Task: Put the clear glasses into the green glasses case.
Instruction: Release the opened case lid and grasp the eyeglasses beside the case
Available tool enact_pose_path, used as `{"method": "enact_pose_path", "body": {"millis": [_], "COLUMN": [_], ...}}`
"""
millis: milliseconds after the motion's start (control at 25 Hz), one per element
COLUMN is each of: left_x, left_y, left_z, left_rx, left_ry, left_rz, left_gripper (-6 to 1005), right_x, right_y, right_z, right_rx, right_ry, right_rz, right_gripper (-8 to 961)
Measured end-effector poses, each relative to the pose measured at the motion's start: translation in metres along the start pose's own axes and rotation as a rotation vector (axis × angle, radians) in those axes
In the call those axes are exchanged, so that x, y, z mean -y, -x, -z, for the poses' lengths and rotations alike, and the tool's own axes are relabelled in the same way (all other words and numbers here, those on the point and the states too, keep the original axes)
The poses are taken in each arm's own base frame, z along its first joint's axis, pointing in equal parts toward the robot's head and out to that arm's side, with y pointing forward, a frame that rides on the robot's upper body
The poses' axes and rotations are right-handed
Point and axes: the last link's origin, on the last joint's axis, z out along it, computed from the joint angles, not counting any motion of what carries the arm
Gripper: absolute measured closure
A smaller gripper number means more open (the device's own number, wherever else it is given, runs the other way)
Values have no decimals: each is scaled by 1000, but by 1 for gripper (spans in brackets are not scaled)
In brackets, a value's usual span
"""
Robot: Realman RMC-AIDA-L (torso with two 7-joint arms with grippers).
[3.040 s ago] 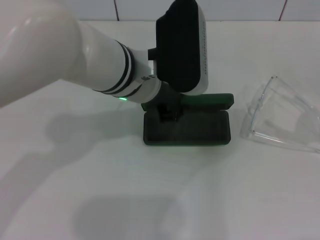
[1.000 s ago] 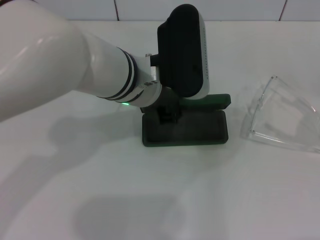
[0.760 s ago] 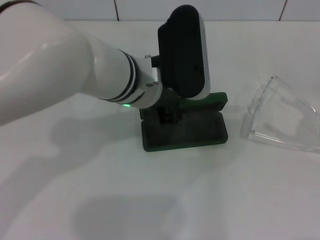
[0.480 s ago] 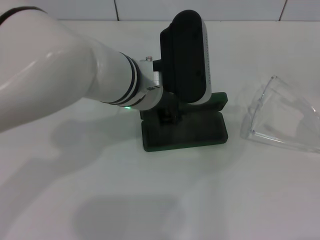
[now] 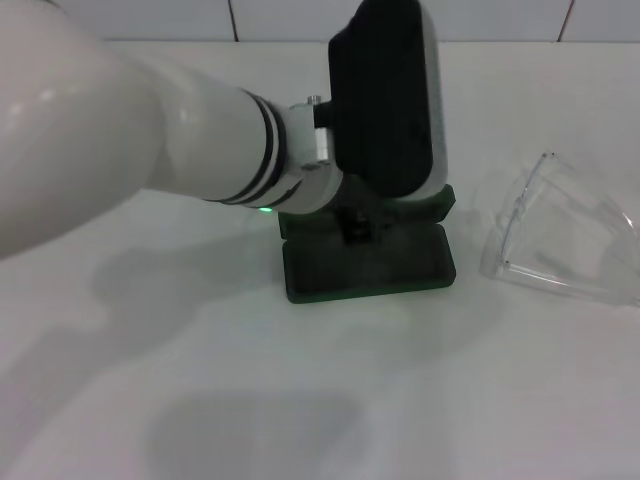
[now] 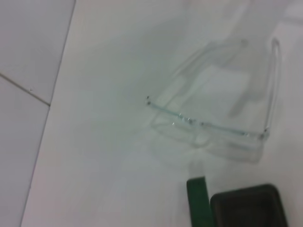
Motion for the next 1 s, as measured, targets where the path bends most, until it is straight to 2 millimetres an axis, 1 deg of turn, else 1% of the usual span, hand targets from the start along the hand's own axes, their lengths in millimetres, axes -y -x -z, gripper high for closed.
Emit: {"method": "enact_pose_path", "body": {"millis": [80,160,280,320,440,560,680,760,800,880,1000], "left_x": [2,8,25,31,46,45,37,32,28,18,2], "left_y": [-4,-8,-2,3,27,55,90,111,121,137,151], "left_z": [8,21,50,59,90,115,139,145,143,136,124], "left_rx": [-46,-122,-278,-324,-472,-643,-881,-981,-1003,-1016,-1015], "left_ry": [8,10,17,16,15,56,120,159,180,220,237], "left_rz": [30,77,195,235,356,452,573,644,679,727,741], "left_gripper": [629,630,633,633,636,638,641,642,643,714,820], "right_x": [0,2,6,9,15,20,23,27,29,34,42], "right_y": [-2,-5,-9,-9,-4,3,14,25,32,44,64], "right_z": [2,3,5,7,9,6,-1,-8,-13,-24,-47], "right_rx": [-11,-37,-89,-111,-175,-253,-310,-347,-382,-448,-612], "right_ry": [-8,-20,-27,-28,-15,6,13,12,13,14,35], "right_rz": [-2,-4,-19,-28,-60,-81,-77,-74,-86,-107,-144], "right_gripper": [109,110,110,111,111,112,112,113,113,113,114]}}
